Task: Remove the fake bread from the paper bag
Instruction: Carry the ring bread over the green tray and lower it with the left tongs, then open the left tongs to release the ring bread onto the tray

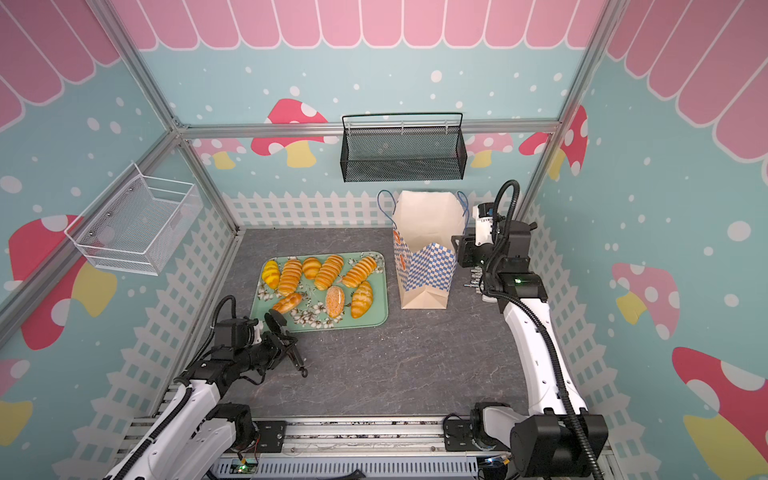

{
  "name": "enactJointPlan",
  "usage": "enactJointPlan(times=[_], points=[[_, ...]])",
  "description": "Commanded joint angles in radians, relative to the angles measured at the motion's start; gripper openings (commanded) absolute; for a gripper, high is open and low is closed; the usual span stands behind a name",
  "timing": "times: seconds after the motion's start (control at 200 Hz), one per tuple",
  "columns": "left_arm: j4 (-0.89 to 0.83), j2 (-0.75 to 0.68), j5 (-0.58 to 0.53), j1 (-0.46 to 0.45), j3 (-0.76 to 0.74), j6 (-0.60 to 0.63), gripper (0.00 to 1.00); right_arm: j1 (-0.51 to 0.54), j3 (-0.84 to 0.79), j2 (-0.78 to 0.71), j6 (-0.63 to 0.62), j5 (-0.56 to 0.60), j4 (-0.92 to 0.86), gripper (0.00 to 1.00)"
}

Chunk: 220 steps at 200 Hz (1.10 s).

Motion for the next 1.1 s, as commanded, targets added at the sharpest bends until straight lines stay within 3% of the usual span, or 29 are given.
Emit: enactJointPlan(times=[0.0,0.345,1.096], points=[[-0.003,-0.005,0.009,0.007,0.052,-0.026,0.37,0.002,-0.016,-0.023,-0.005,-0.011,0.027,0.48],[-0.029,0.038,0.088,0.006,0.118,-0.022,0.37,0.002,-0.019,-0.021,-0.011,-0.011,0.032,0.49],[-0.236,0.013,0.079,0.005,0.226,0.01,0.36,0.002,-0.051,-0.06,-0.015,-0.002,0.015,0.49]])
